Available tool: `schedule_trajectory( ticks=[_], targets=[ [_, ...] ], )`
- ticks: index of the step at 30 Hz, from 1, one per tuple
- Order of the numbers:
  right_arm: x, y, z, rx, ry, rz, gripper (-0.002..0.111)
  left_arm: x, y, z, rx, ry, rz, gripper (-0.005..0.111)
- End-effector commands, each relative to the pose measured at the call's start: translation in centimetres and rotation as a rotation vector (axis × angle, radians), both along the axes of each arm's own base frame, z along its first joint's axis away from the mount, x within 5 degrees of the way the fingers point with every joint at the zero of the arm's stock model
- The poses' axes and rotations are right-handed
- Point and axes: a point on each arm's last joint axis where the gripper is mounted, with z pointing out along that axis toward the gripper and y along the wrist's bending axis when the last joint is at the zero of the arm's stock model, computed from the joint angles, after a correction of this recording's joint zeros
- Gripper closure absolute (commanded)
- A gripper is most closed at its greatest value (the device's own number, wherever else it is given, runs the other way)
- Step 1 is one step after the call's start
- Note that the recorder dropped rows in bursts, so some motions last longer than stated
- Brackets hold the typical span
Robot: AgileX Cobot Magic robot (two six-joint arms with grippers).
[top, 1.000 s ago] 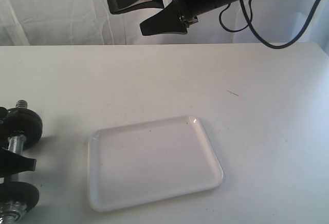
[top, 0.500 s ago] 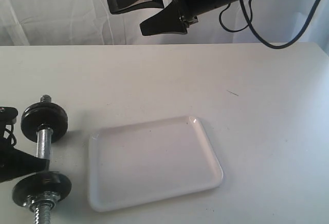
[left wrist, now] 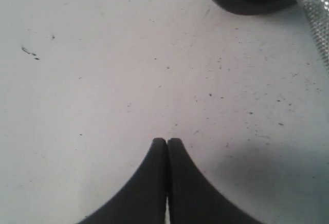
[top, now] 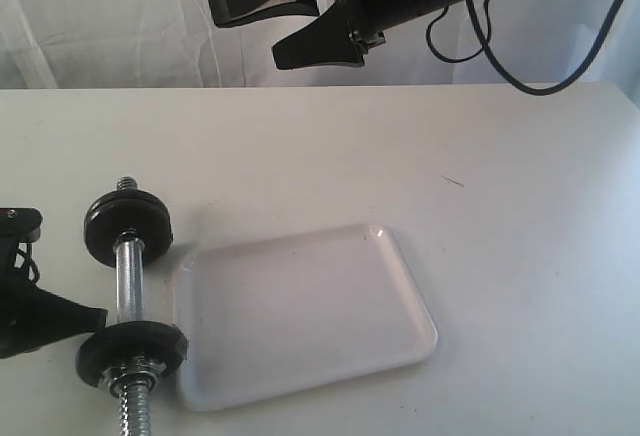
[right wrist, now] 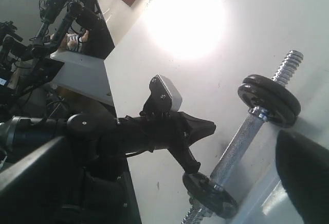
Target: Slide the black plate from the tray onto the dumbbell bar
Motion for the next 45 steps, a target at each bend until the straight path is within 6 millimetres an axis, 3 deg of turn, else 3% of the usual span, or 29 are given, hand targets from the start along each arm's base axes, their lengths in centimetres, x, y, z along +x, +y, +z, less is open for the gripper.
schedule_trajectory(
  ticks=[1,9,12,14,18,23,28,33,36,37,40,45],
  targets=[
    [-0.2,-0.2,0.8,0.014,-0.015,0.001,0.003,0.7,-0.4,0.7,-0.042,-0.026,0.027,0.107],
    [-0.2,-0.2,0.8,0.014,-0.015,0.001,0.004,2.6,-0.8,2.5,-0.056,-0.101,0.06,0.107],
    [-0.2,-0.2,0.8,0.011,-0.014,0.0,0.015,3.1,-0.7,3.1,-0.053,-0.126,0.094,0.107],
    [-0.2,-0.2,0.7,0.001,-0.016,0.001,0.035,3.3,-0.7,3.6,-0.064,-0.145,0.12,0.107],
    [-0.2,-0.4,0.3,-0.048,-0.031,0.006,0.107,3.0,-0.7,5.3,-0.144,-0.204,0.157,0.107],
    [-0.1,-1.8,-0.7,-0.232,-0.061,-0.014,0.108,1.7,-1.1,9.5,-0.167,-0.377,-0.033,0.107],
    [-0.3,-4.8,-0.3,-0.552,-0.227,-0.181,0.108,-1.3,-0.6,14.3,-0.236,-0.581,-0.127,0.107],
    [-4.0,-6.5,2.8,-0.507,-0.398,-0.328,0.108,-4.8,-0.3,18.1,-0.218,-0.79,-0.309,0.107],
    [-6.8,-7.5,3.6,-0.477,-0.448,-0.387,0.108,-6.5,0.4,19.5,-0.219,-0.88,-0.314,0.107],
    [-8.6,-8.1,3.2,-0.476,-0.453,-0.402,0.108,-7.5,0.8,20.2,-0.225,-0.929,-0.311,0.107],
    [-12.1,-9.3,2.1,-0.469,-0.466,-0.436,0.108,-8.8,1.4,19.8,-0.208,-0.959,-0.304,0.107],
    [-17.2,-11.2,-0.7,-0.439,-0.497,-0.521,0.108,-9.9,2.1,15.4,-0.188,-0.881,-0.287,0.107]
  ],
)
